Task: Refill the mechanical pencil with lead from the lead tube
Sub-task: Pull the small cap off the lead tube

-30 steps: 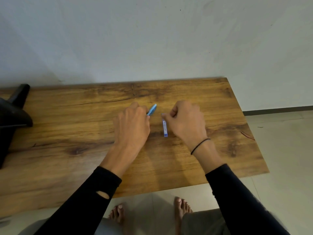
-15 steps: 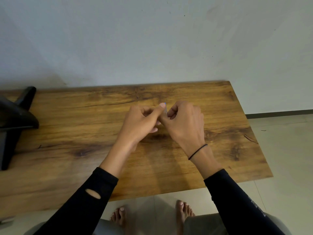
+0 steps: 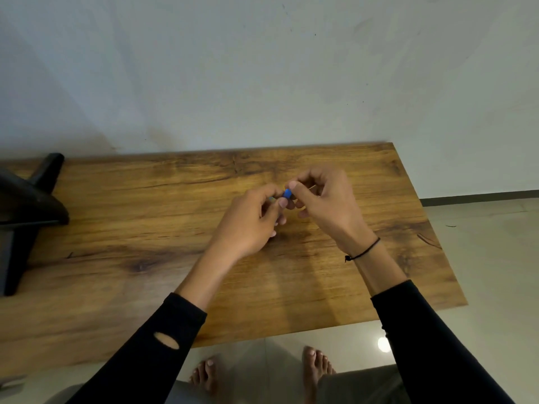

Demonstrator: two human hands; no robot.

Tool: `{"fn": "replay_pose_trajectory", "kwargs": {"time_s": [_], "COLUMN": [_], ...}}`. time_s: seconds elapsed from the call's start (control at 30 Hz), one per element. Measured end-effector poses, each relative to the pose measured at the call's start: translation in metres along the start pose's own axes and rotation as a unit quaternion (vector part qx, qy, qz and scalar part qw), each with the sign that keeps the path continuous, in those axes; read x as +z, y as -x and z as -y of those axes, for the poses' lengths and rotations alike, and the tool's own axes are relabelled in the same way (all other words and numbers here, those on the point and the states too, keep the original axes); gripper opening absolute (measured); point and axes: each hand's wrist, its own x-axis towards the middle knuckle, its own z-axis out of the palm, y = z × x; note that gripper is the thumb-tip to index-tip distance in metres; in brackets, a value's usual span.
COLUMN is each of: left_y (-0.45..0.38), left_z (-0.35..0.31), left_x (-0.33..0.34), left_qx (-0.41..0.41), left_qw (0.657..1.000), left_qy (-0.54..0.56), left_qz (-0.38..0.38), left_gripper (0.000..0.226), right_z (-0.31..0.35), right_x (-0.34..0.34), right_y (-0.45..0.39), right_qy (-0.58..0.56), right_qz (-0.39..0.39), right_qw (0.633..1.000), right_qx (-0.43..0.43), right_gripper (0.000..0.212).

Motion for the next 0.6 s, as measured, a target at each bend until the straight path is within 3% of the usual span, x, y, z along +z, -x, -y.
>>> {"fn": "replay_pose_trajectory", "kwargs": {"time_s": [0.13,0.27,0.5,0.6], "left_y": [-0.003,-0.003,-0.002,0.0], "left_z": [0.002,0.002,-0.003,-0.003], "left_x": [-0.003,-0.005,-0.001,-0.003], "left_qx": [-0.006,0.003,0.012,0.01], "left_qw": [1.0,1.0,1.0,1.0], "left_qy": [0.001,-0.021,0.011,-0.022], "left_qz": [-0.007,0.013,0.0,-0.007], "left_gripper": [0.018,0.02,0.024,0.023], "right_z": [-0.002,-0.003,0.0,-0.001], "right_x": [-0.007,-0.01,-0.01,-0.013], "right_y": [-0.003,-0.003,0.001,-0.002], "right_qy": [-0.035,0.016,0.071,0.064], "right_qz": [0.05,0.069,0.035,-0.024], "right_qw": [0.998,0.997,0.995,0.995], "right_qx": [0.019,-0.01,-0.066,-0.069], "right_gripper": [0.009,0.008,0.007,0.009]}}
